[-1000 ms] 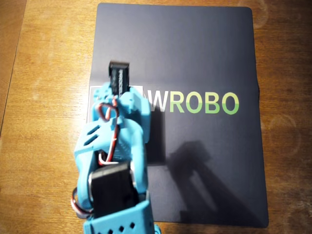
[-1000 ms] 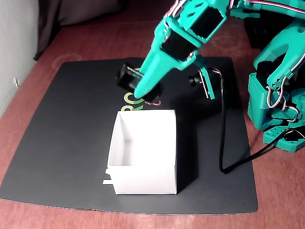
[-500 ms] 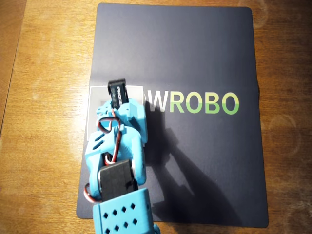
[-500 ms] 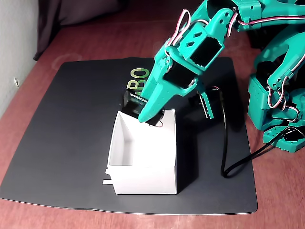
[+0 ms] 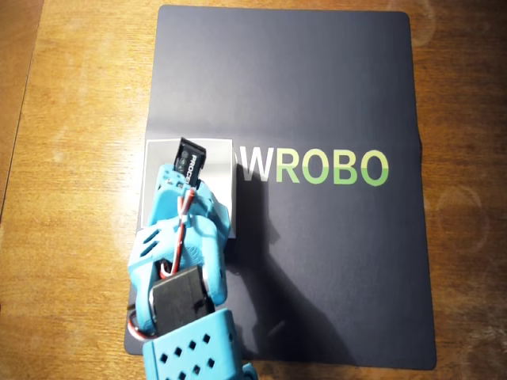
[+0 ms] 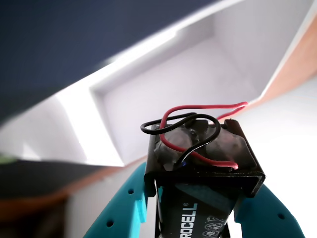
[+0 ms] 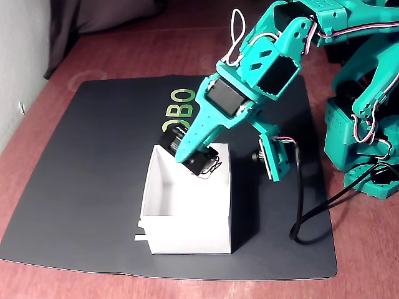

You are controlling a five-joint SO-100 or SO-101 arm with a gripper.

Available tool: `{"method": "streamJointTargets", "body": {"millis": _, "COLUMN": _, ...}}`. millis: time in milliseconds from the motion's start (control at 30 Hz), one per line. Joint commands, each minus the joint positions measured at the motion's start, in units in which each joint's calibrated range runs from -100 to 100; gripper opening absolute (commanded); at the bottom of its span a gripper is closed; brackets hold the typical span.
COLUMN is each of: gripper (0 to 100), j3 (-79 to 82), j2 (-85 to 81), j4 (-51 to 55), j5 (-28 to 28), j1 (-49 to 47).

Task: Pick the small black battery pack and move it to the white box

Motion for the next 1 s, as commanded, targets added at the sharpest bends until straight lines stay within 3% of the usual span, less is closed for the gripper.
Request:
{"method": "streamJointTargets", "body": {"millis": 0, "gripper": 6, "j3": -0.26, "j2": -1.62, "j4": -1.05, "j5": -10.91, "j1": -0.31}}
{"method": "streamJointTargets", "body": {"millis": 200, "gripper": 6, "j3": -0.26, "j2": -1.09, "j4": -1.05, "j5": -22.87, "j1": 0.28}}
{"method": "streamJointTargets", "body": {"millis": 400, "gripper": 6, "j3": -0.44, "j2": 2.5, "j4": -1.05, "j5": -28.14, "j1": 0.39}}
{"method": "streamJointTargets", "body": {"millis": 967, "gripper": 6, "j3": -10.96, "j2": 15.74, "j4": -3.5, "j5": -29.44, "j1": 0.51}}
